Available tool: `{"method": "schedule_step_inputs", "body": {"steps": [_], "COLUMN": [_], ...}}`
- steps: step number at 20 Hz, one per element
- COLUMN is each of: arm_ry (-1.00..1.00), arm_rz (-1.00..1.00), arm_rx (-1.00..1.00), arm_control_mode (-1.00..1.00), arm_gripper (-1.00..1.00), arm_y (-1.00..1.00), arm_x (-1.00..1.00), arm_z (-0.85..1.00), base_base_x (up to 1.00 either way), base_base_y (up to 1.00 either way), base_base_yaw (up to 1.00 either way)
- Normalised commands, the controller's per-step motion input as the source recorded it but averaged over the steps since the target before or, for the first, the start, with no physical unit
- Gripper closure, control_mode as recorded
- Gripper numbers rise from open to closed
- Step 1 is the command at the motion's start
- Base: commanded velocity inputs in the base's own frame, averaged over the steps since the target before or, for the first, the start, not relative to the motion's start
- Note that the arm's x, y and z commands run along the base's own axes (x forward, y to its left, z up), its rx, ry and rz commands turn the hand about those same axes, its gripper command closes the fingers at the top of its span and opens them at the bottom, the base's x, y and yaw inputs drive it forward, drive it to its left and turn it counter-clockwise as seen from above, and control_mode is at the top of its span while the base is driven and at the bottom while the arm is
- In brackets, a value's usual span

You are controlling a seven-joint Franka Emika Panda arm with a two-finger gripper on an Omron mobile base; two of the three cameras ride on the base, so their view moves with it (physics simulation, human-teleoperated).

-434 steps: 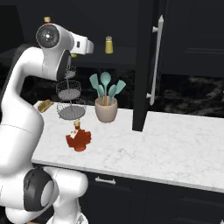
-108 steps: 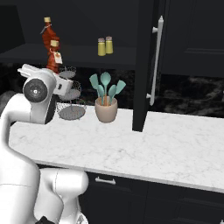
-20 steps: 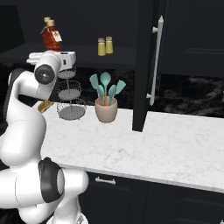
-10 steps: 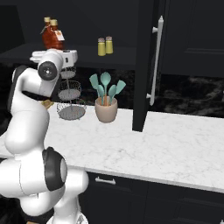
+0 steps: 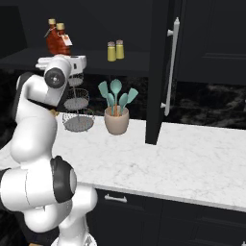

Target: Put the shaker and condiment bottle from the counter next to their counterparts in the cabinet.

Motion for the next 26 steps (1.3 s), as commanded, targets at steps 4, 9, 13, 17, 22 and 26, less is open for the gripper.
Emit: {"method": "schedule_step_inputs", "body": {"steps": [4,9,13,17,22,26], "arm_ry": [0.00,0.00,0.00,0.00,0.00,0.00], "arm_rz": [-0.01,-0.03,-0.03,-0.02,-0.01,0.00], "arm_rx": [0.00,0.00,-0.01,-0.01,0.00,0.00], "arm_control_mode": [-1.00,-1.00,-1.00,-1.00,-1.00,-1.00], "arm_gripper": [1.00,1.00,1.00,1.00,1.00,1.00], "arm_y": [0.00,0.02,0.05,0.04,0.00,0.00], "arm_x": [0.14,0.15,0.20,0.22,0.20,0.19], "arm_z": [0.00,-0.04,-0.10,-0.11,-0.10,-0.12], "base_base_x": [0.00,0.00,0.00,0.00,0.00,0.00], "base_base_y": [0.00,0.00,0.00,0.00,0.00,0.00], "base_base_yaw": [0.00,0.00,0.00,0.00,0.00,0.00]}}
